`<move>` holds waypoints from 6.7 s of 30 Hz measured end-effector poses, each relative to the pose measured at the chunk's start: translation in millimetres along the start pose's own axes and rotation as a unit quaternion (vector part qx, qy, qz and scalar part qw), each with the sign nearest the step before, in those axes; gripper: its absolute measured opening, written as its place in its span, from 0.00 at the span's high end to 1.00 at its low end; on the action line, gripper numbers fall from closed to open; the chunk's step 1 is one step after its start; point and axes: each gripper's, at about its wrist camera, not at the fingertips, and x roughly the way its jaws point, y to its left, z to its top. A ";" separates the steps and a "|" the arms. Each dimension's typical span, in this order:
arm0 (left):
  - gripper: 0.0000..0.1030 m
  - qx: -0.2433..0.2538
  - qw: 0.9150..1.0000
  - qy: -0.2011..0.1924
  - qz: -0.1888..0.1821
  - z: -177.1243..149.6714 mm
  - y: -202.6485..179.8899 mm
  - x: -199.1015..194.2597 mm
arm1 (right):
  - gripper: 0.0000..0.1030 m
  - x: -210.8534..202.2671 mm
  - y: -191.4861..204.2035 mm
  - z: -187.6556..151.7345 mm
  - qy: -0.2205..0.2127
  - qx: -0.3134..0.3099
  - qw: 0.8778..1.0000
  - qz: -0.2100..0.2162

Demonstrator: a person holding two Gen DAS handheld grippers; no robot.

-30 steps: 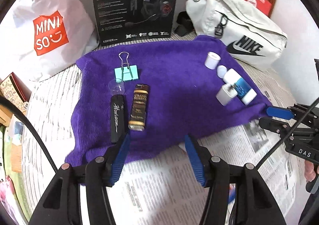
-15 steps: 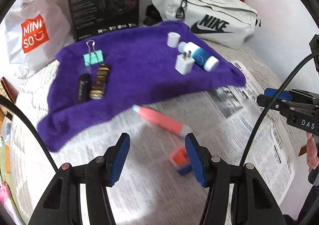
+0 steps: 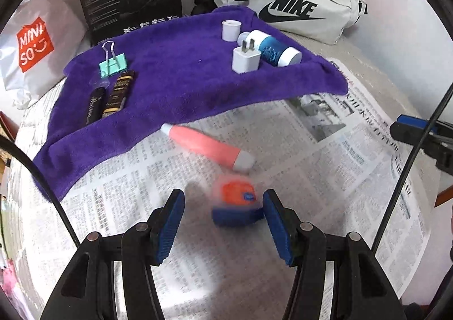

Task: Organize rigid objects
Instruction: 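Move both grippers back toward the pink tube and Vaseline tin, then grasp the blue Vaseline tin with the left gripper, then grasp the pink tube with the right gripper while the left gripper holds the Vaseline tin, then carry the Vaseline tin and pink tube onto the purple towel with both grippers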

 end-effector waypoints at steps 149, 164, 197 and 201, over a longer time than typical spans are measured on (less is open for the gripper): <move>0.66 -0.091 0.994 -0.052 0.022 34.5 113.8 -52.0 | 0.84 49.1 92.2 99.9 0.024 -0.134 0.988 0.071; 0.66 -0.075 0.996 -0.040 0.011 75.4 113.4 -25.6 | 0.84 79.2 91.7 161.5 0.012 -0.140 0.988 0.071; 0.66 -0.082 0.996 -0.026 0.001 98.2 140.6 10.2 | 0.84 174.0 110.1 184.6 0.070 -0.171 0.981 0.052; 0.66 -0.081 0.996 -0.026 -0.001 99.2 140.0 11.3 | 0.84 176.9 112.2 184.4 0.072 -0.173 0.981 0.052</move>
